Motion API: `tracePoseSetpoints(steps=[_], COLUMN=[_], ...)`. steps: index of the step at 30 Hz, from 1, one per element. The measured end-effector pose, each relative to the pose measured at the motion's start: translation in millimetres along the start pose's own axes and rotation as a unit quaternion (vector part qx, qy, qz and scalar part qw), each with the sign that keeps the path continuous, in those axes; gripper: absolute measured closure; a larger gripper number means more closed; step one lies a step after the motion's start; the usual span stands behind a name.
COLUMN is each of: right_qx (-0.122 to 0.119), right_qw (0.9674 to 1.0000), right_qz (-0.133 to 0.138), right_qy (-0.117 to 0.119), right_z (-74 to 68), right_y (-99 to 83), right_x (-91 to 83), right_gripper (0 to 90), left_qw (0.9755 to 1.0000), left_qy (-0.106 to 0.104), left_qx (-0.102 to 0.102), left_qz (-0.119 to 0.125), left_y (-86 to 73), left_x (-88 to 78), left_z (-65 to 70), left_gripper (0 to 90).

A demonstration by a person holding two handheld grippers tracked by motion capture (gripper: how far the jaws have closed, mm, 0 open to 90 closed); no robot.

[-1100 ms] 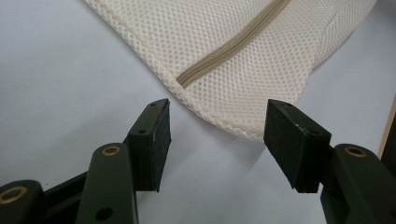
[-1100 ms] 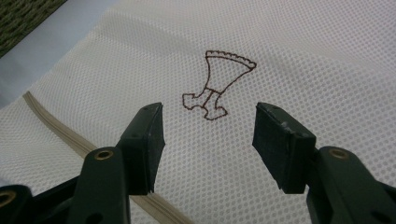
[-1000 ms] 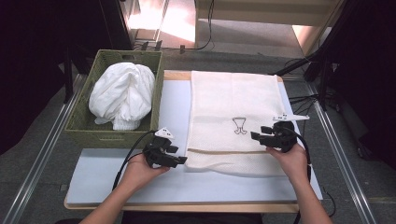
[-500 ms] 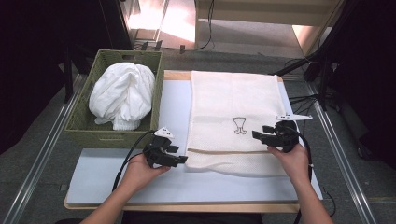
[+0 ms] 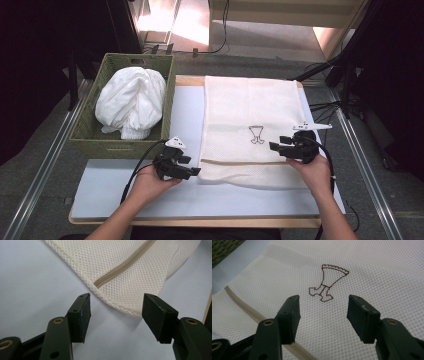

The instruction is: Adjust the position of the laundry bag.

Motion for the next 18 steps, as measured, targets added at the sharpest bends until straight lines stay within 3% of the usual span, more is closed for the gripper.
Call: tracePoseSetpoints(steps=[4, 9, 18], right_qx=[0.005, 0.006, -0.009], right_qw=[0.9999, 0.9999, 1.0], right_qz=[0.014, 0.014, -0.002], right_qy=[0.0, -0.002, -0.003], right_z=[1.0, 2.1, 0.6], right_y=[1.0, 0.8, 0.1], right_x=[-2.7, -3.1, -0.7], right_gripper=[45.5, 43.9, 41.6], left_qw=[1.0, 1.0, 0.9999], left_qy=[0.002, 0.003, 0.005], left_qx=[0.0, 0.003, -0.004], left_qz=[0.0, 0.002, 0.009], left_y=[-0.5, -0.5, -1.8], left_x=[0.5, -0.3, 0.6], left_z=[0.8, 1.5, 1.7], left_gripper=[40.7, 40.2, 40.0])
Point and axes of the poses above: each handheld gripper's, and its own axes: x roughly forward along the jaws, y roughly out of its top, z roughly to its right, the point moved 2 cm from there along x, roughly forward along the jaws, and after that the axes turned 14 degrees about -x, right-handed, at the moved point
